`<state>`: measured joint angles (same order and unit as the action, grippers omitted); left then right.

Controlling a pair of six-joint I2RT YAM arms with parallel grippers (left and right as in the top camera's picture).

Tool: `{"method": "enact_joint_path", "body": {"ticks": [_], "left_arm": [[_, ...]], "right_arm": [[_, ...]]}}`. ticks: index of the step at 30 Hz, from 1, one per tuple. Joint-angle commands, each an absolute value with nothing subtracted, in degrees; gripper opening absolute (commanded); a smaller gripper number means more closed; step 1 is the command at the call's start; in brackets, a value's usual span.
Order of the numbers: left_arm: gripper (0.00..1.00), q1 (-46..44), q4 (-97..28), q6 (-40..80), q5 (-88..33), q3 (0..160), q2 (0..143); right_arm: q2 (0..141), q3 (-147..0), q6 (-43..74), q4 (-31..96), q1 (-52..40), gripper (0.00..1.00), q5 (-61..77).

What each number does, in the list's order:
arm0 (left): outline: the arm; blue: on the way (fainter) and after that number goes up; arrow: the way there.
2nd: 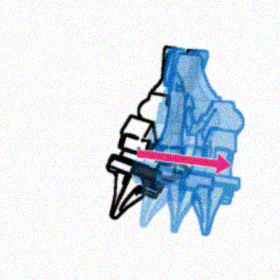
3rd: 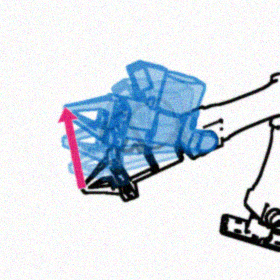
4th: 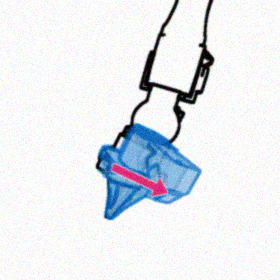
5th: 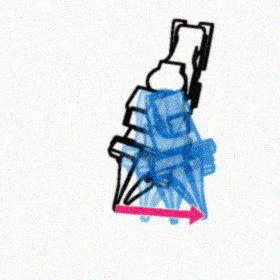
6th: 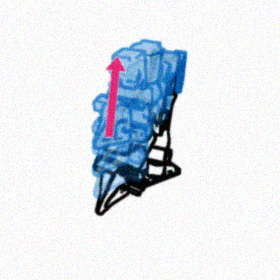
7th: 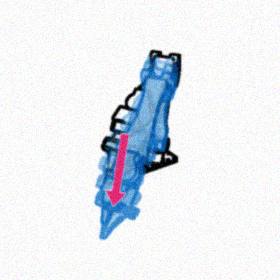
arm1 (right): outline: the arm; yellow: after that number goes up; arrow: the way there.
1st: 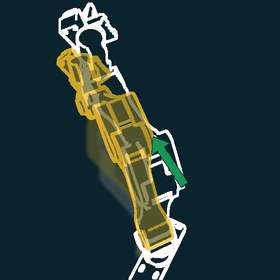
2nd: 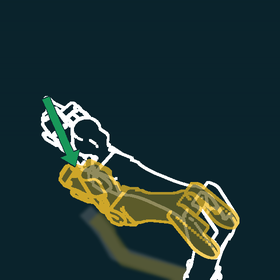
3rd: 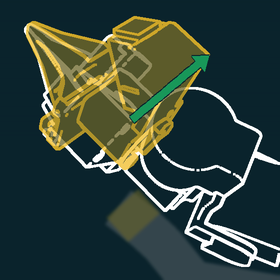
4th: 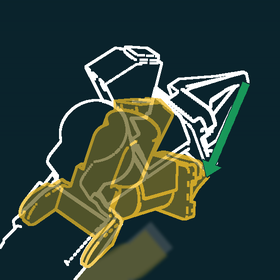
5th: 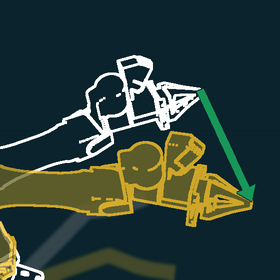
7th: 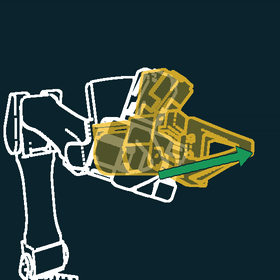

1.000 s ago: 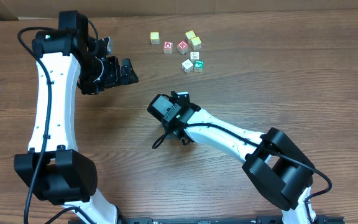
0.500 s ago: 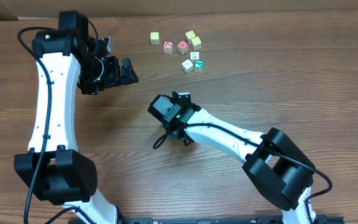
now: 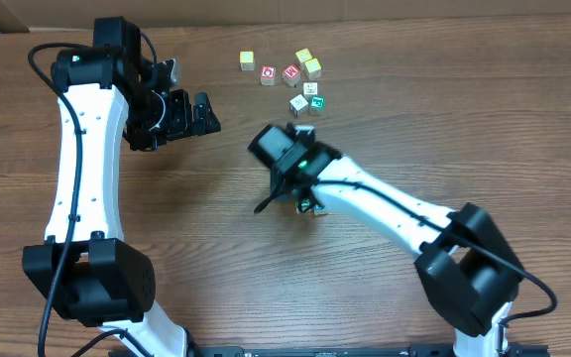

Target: Flip 5 blocks

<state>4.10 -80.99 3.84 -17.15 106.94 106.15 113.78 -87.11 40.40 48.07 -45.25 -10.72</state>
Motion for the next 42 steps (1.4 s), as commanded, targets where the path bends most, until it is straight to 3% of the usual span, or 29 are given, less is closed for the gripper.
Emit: {"method": "enact_joint_path", "body": {"ticks": [1, 34, 42], "left_arm": [[1.0, 3.7, -80.8, 3.2, -16.9, 108.1, 106.8], [0.99, 3.7, -80.8, 3.2, -16.9, 108.1, 106.8], [1.0, 3.7, -80.8, 3.2, -16.9, 108.1, 106.8]], "right_arm": [[114.2, -88.1, 37.8, 47.4, -42.2, 0.04, -4.1], [119.6, -89.4, 34.0, 47.0, -41.8, 0.04, -0.2], [119.6, -91.2, 34.0, 49.0, -44.1, 0.04, 7.0]]}}
